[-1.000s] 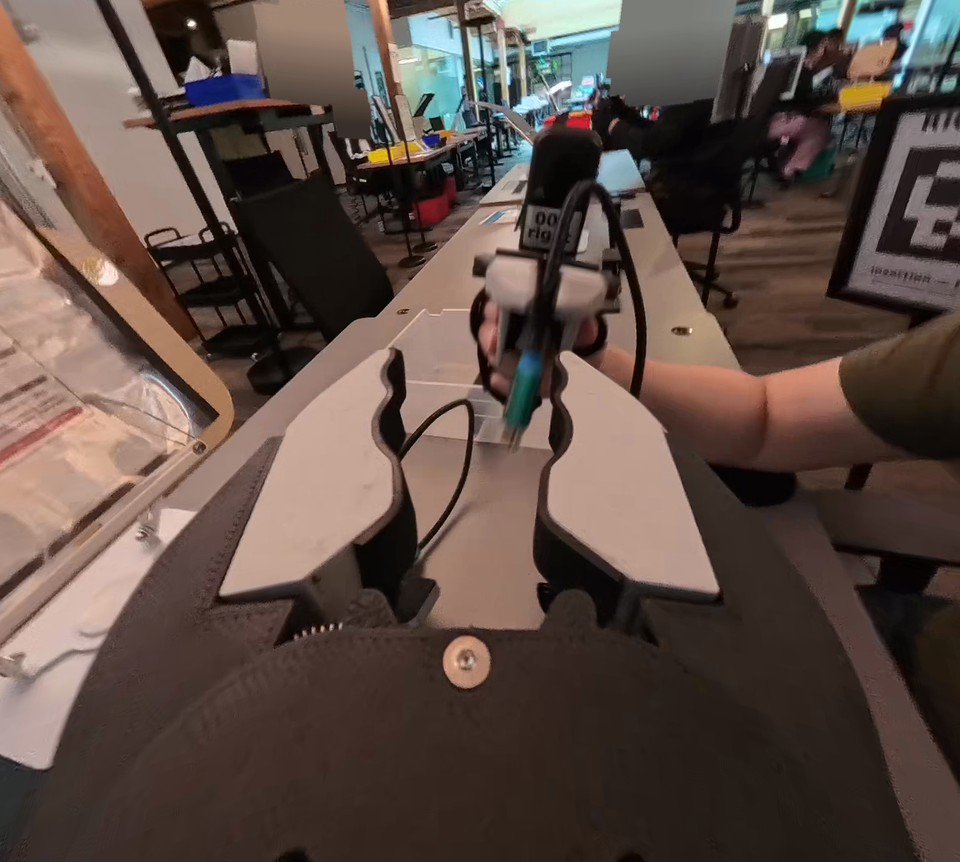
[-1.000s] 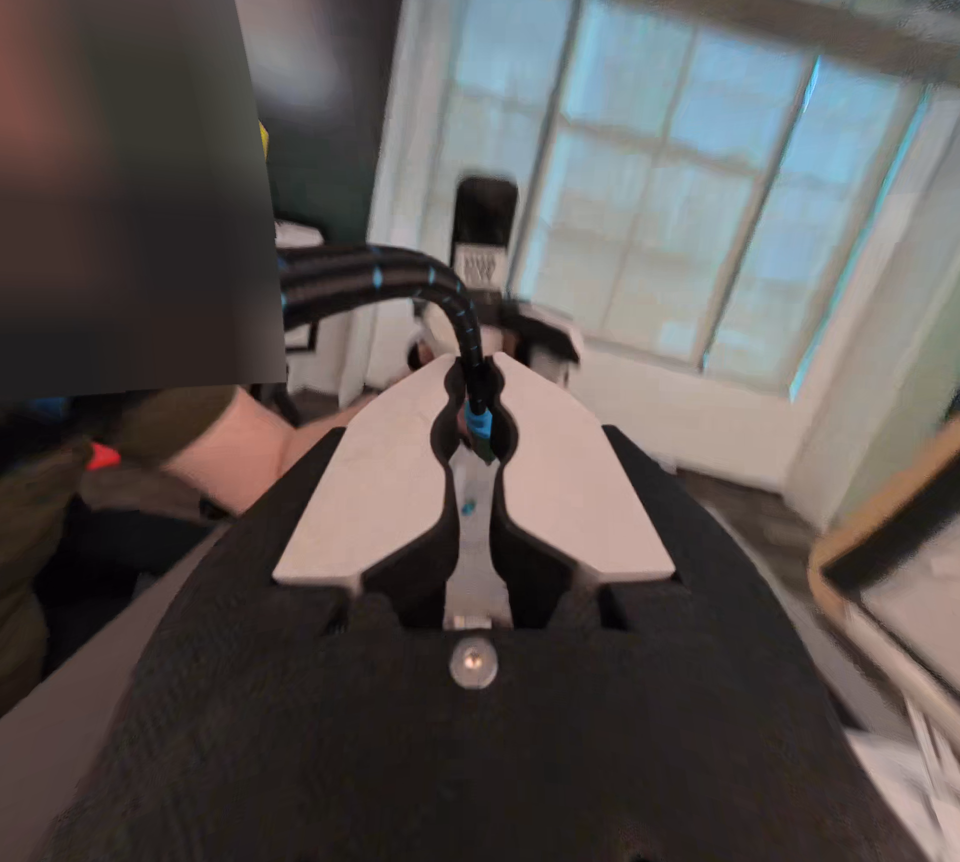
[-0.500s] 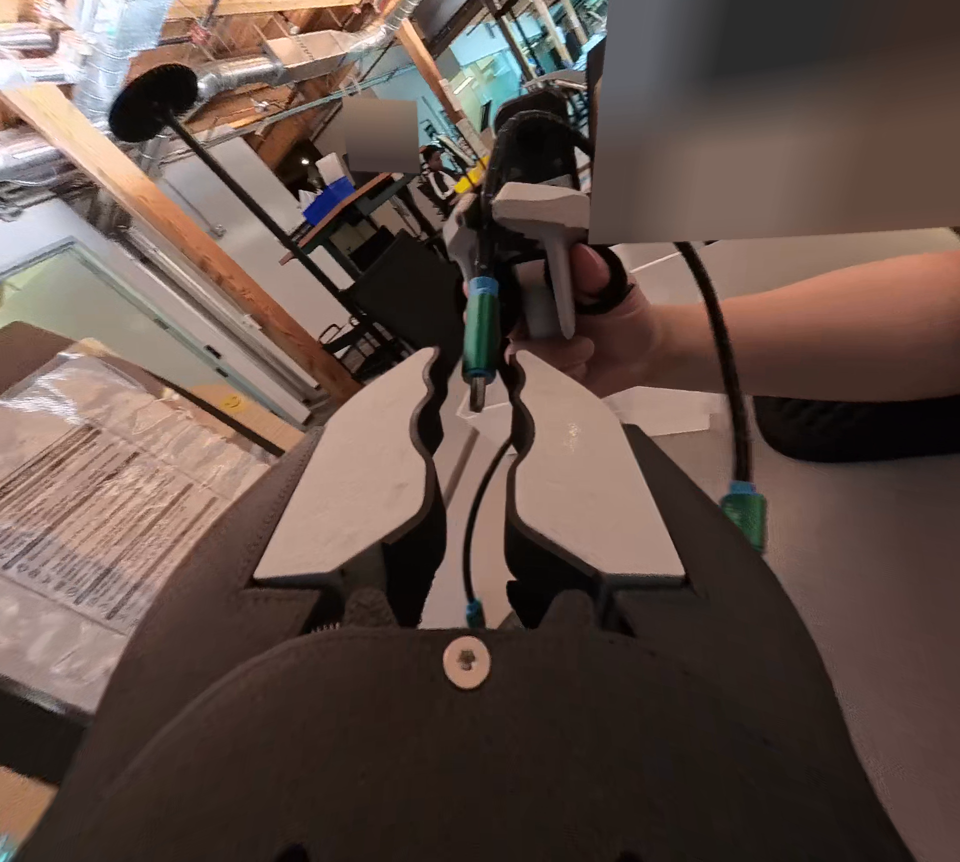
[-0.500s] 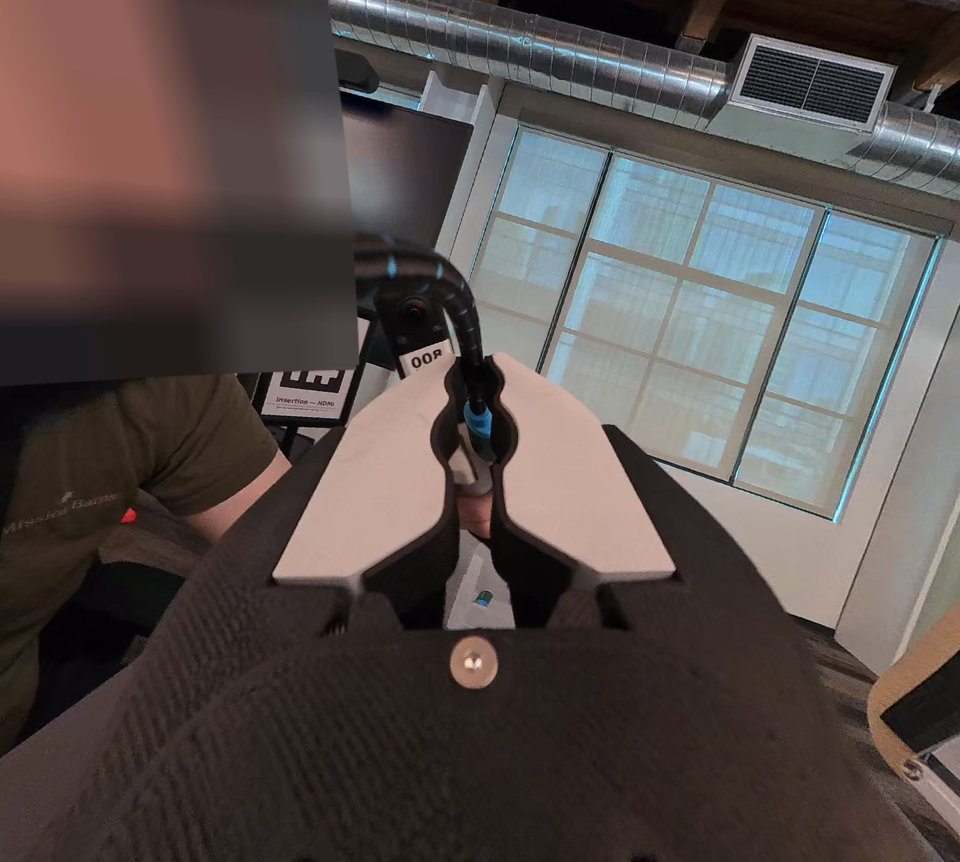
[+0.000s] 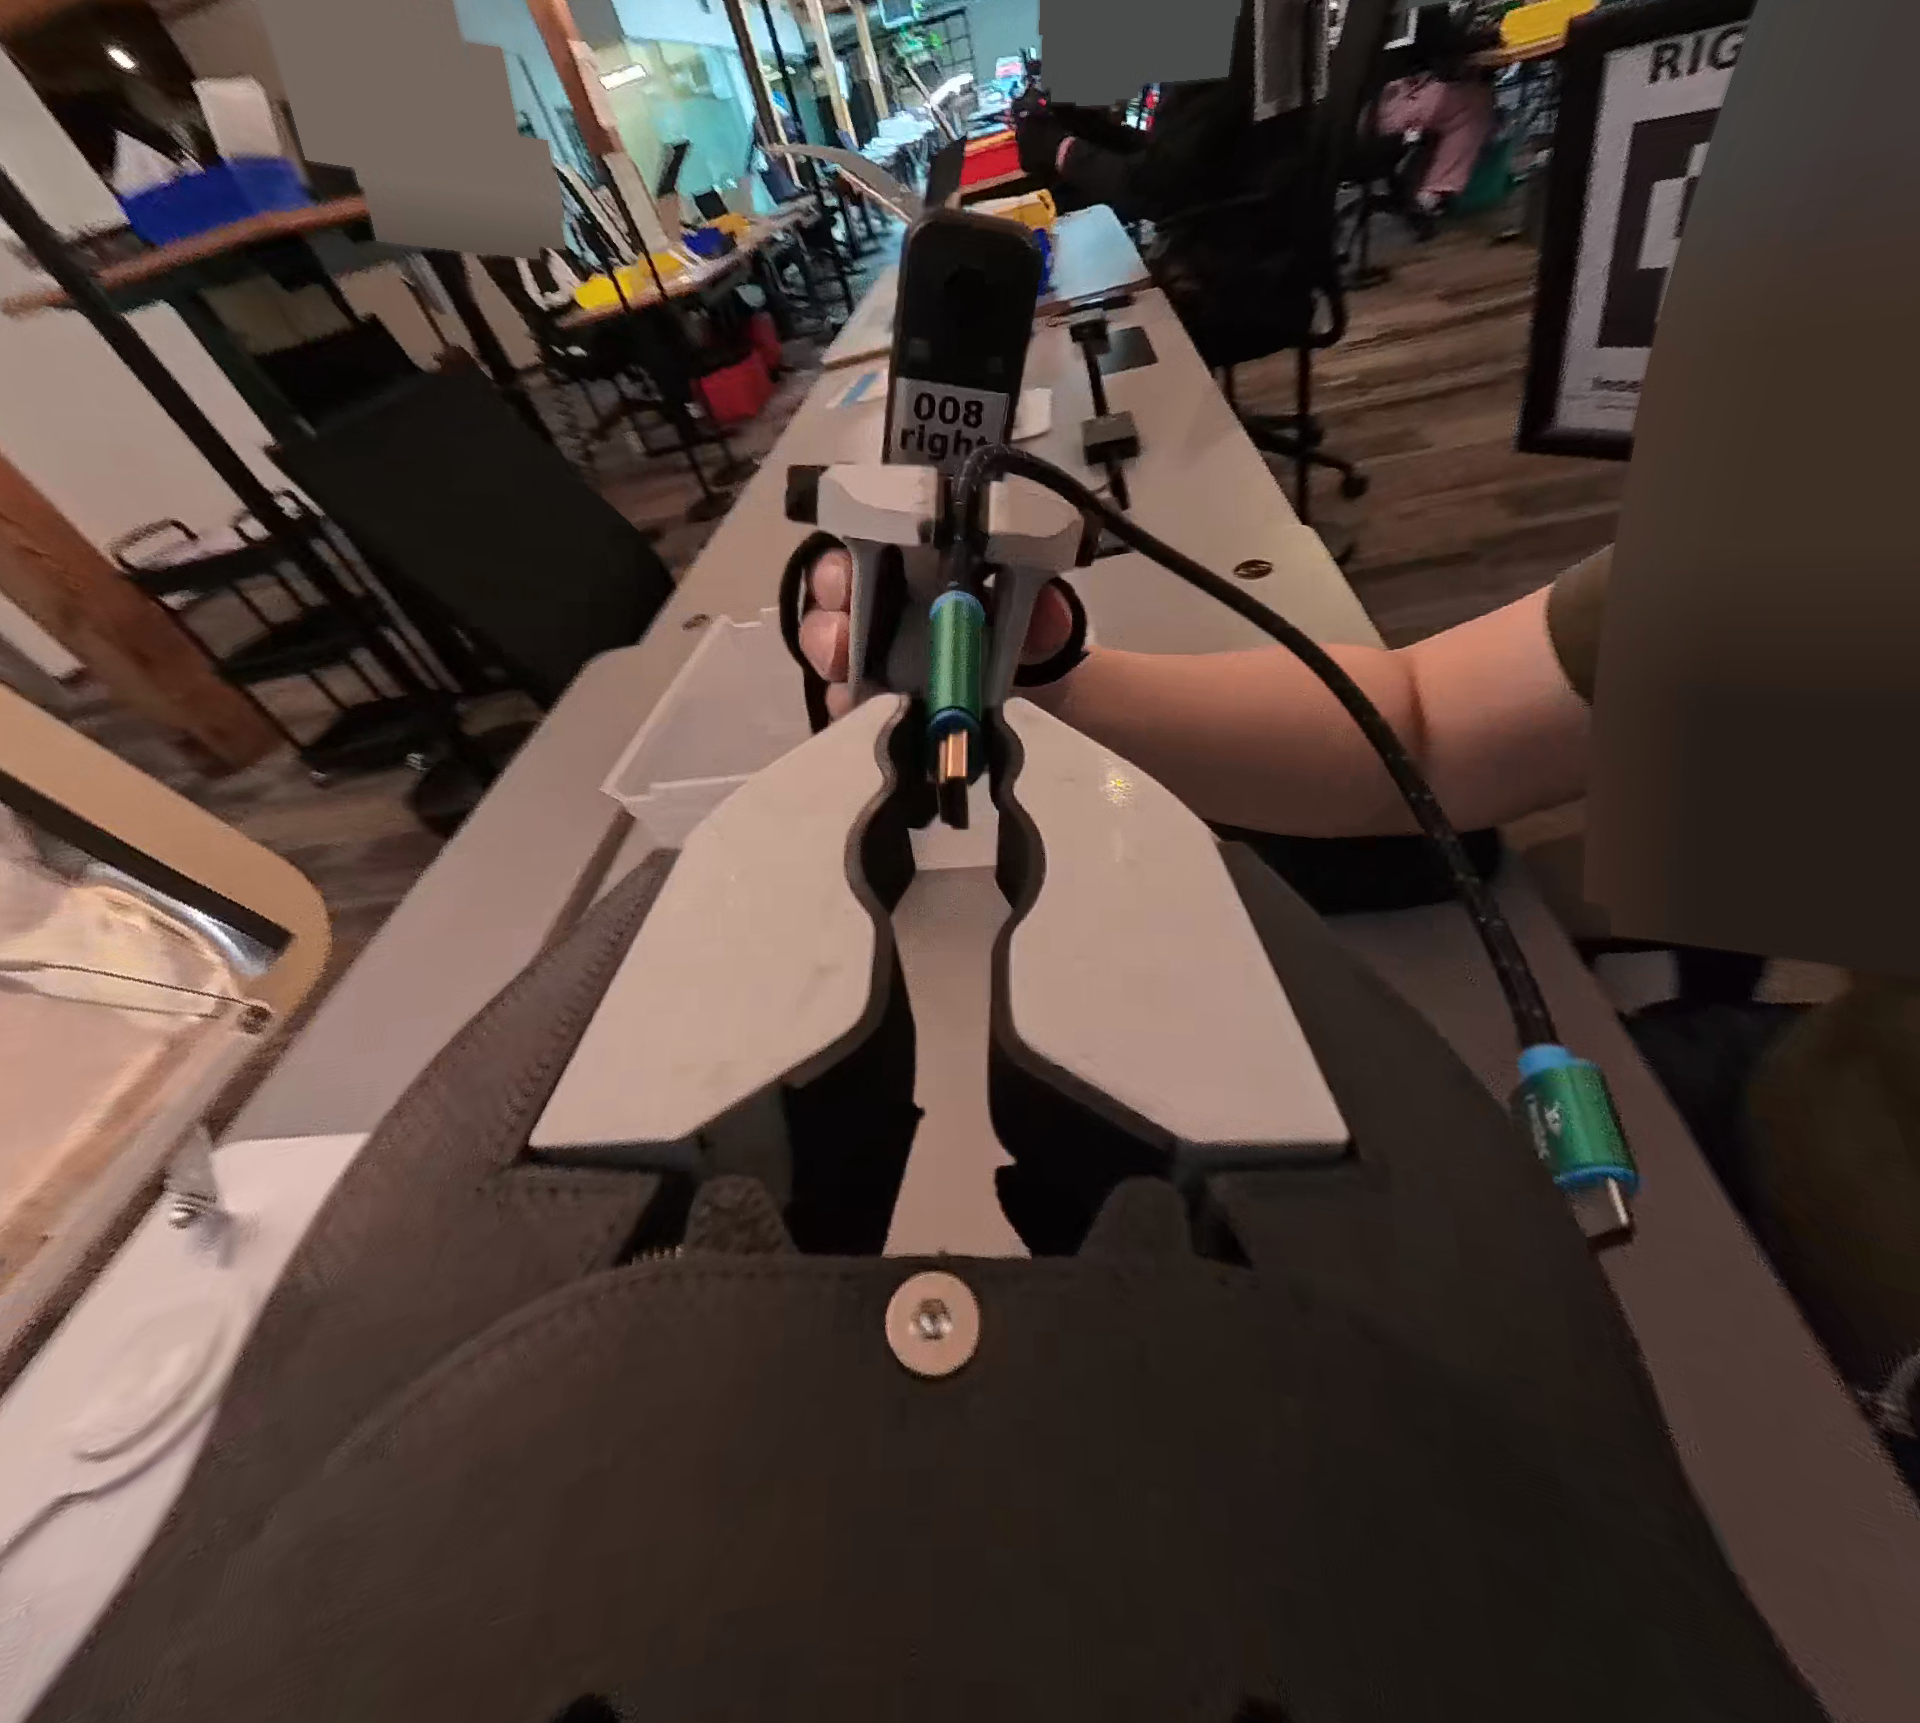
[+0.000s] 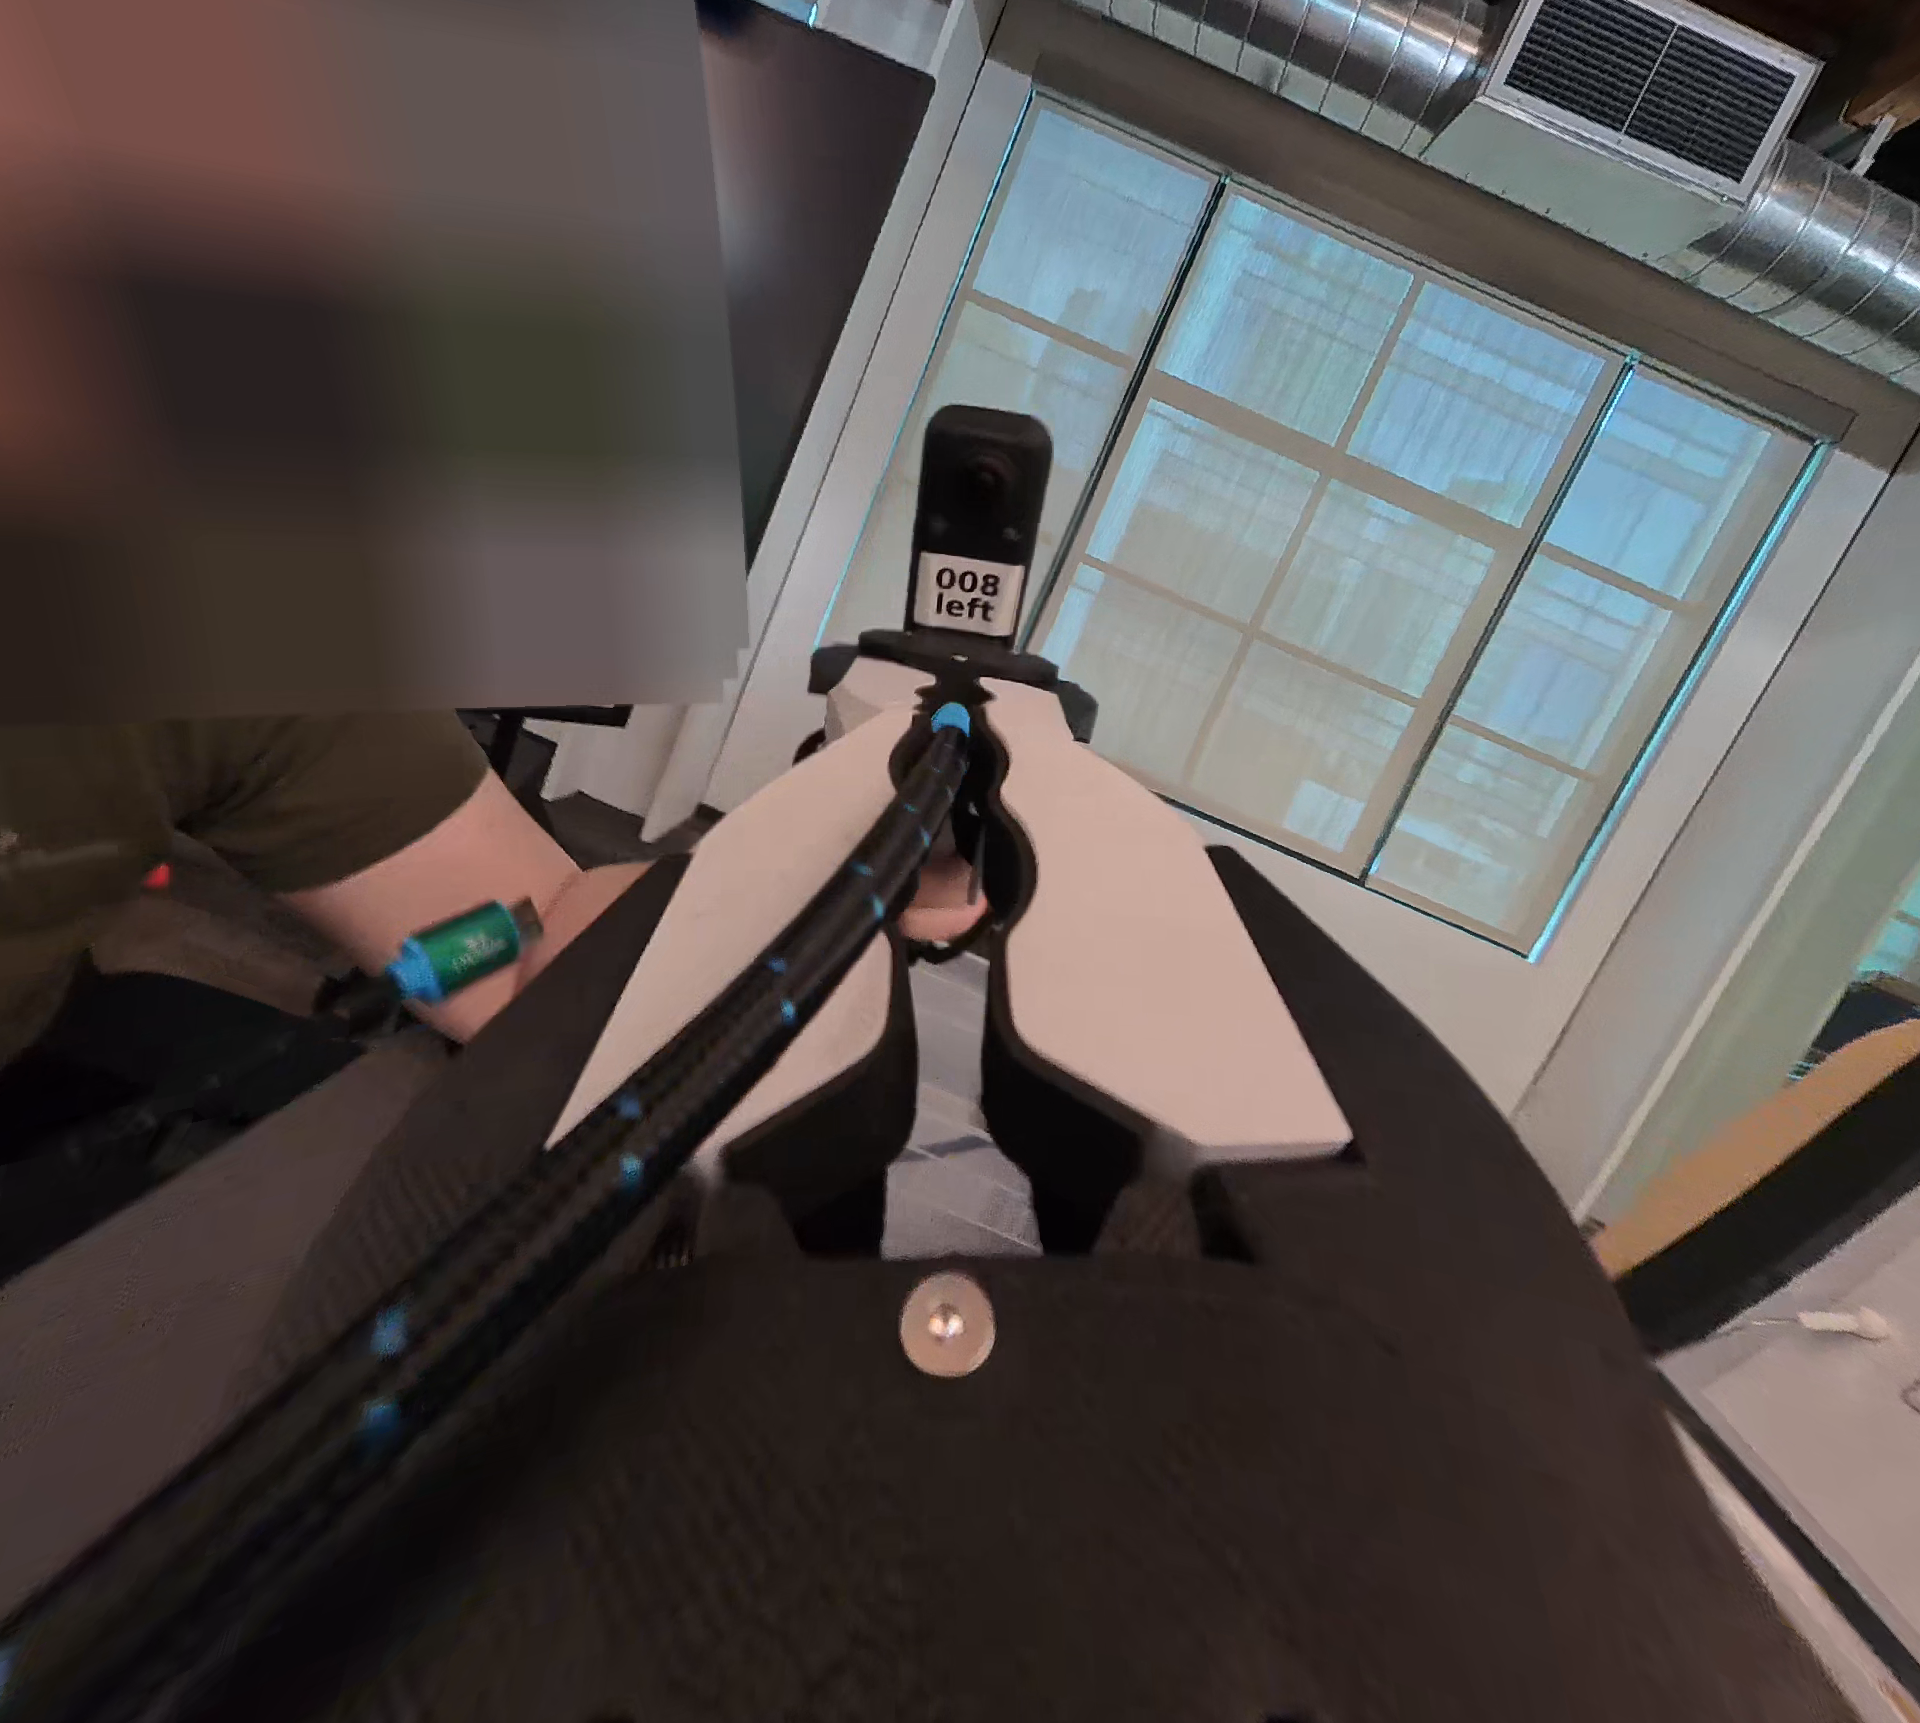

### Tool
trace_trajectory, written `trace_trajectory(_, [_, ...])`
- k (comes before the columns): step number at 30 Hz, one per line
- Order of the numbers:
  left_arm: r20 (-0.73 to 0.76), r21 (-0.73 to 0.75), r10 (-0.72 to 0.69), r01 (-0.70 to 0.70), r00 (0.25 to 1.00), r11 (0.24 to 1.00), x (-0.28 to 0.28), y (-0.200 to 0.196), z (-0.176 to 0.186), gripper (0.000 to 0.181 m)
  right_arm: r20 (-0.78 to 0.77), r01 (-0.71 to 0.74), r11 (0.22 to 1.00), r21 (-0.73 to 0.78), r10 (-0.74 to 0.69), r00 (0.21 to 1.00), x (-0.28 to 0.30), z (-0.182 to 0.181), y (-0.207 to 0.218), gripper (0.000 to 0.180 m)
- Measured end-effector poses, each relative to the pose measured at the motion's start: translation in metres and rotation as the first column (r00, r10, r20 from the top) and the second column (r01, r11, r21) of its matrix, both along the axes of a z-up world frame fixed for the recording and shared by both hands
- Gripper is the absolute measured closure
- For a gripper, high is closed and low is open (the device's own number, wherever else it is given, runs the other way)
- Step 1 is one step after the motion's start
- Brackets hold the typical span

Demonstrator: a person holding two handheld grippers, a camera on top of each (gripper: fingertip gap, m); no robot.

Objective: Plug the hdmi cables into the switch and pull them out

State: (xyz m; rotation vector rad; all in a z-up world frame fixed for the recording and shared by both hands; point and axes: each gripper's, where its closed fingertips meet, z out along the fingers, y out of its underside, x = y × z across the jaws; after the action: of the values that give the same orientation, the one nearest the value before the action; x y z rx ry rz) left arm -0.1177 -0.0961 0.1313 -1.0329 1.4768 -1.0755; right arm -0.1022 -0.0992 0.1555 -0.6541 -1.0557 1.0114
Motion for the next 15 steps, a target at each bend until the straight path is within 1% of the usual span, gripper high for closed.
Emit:
trace_trajectory(4, [-0.046, -0.122, -0.047, 0.041, 0.998, 0.992, -0.001, 0.004, -0.006, 0.171, 0.043, 0.068, 0.995, 0.074, -0.072, 0.997, -0.001, -0.008, 0.004, 0.171])
trace_trajectory(6, [-0.080, -0.199, -0.079, 0.062, 0.994, 0.978, -0.002, 0.007, -0.012, 0.170, 0.090, 0.133, 0.982, 0.131, -0.145, 0.985, -0.001, -0.015, 0.010, 0.168])
trace_trajectory(11, [-0.121, -0.379, -0.164, 0.107, 0.979, 0.919, -0.010, 0.016, -0.018, 0.171, 0.185, 0.318, 0.904, 0.286, -0.378, 0.907, -0.001, -0.032, 0.030, 0.153])
trace_trajectory(15, [-0.111, -0.476, -0.205, 0.129, 0.972, 0.870, -0.015, 0.022, -0.019, 0.170, 0.202, 0.383, 0.848, 0.368, -0.474, 0.857, 0.000, -0.041, 0.040, 0.148])
